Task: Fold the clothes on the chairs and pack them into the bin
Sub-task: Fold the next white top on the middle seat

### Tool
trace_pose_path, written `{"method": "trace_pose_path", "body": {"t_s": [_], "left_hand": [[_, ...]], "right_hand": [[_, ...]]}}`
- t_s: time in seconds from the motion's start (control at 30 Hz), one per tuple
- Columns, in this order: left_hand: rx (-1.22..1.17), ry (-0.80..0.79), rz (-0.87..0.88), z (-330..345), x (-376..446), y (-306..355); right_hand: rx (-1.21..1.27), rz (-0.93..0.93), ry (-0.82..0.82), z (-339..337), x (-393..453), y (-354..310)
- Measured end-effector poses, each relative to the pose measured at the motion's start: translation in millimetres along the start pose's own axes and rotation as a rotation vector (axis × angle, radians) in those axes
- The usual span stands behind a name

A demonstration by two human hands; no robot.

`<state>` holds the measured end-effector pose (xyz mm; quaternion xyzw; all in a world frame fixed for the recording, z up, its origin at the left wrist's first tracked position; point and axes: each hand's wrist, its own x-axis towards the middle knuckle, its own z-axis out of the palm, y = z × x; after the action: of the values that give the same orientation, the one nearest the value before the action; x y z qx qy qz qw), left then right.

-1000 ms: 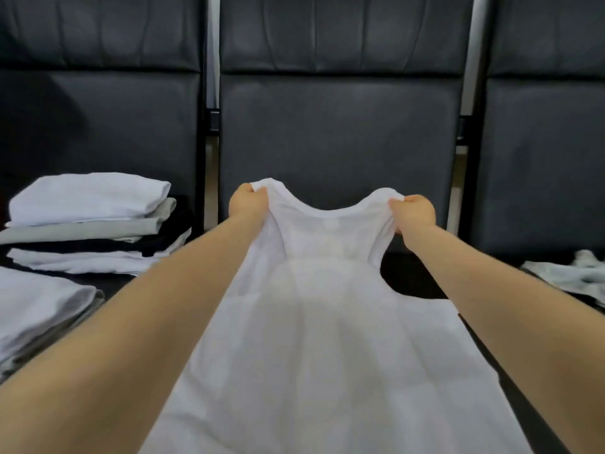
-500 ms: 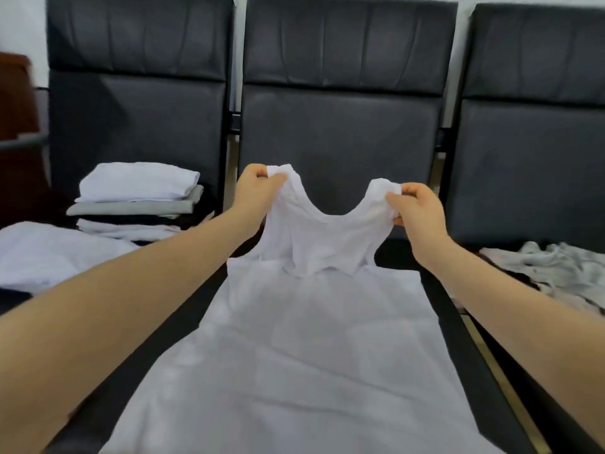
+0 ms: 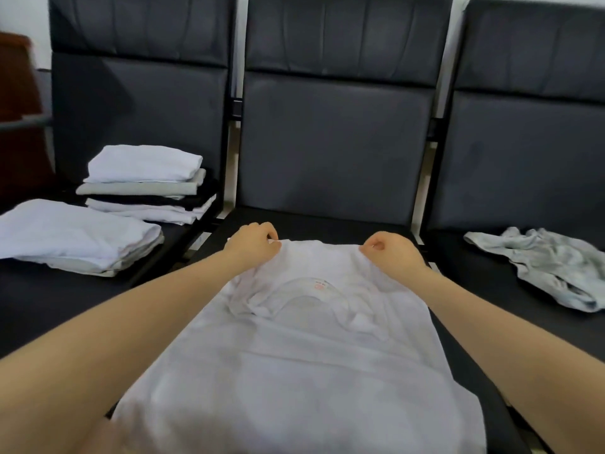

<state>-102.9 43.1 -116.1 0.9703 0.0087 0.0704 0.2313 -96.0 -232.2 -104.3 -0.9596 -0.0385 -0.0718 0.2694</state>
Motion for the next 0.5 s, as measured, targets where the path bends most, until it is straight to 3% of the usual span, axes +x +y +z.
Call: {"method": "trace_pose_path", "body": {"t_s": [0.1, 0.2, 0.37, 0.5], "left_hand": [[0.123, 0.022, -0.016, 21.1, 3.0, -8.1], [0.309, -0.036, 0.004, 28.2, 9.9, -11.6], [0.363, -0.042, -0.055, 18.7, 23.7, -13.1], [0.371, -0.003, 0.012, 14.9, 24.0, -24.1]], "right_hand": [[-0.122, -0.001, 0.048, 21.1, 6.9, 8.5], [-0.310, 0.013, -0.016, 32.4, 14.1, 10.2], [-0.283, 0.050, -0.059, 34.5, 24.7, 7.4], [-0.268, 0.054, -0.098, 33.5, 22.8, 9.5]]}}
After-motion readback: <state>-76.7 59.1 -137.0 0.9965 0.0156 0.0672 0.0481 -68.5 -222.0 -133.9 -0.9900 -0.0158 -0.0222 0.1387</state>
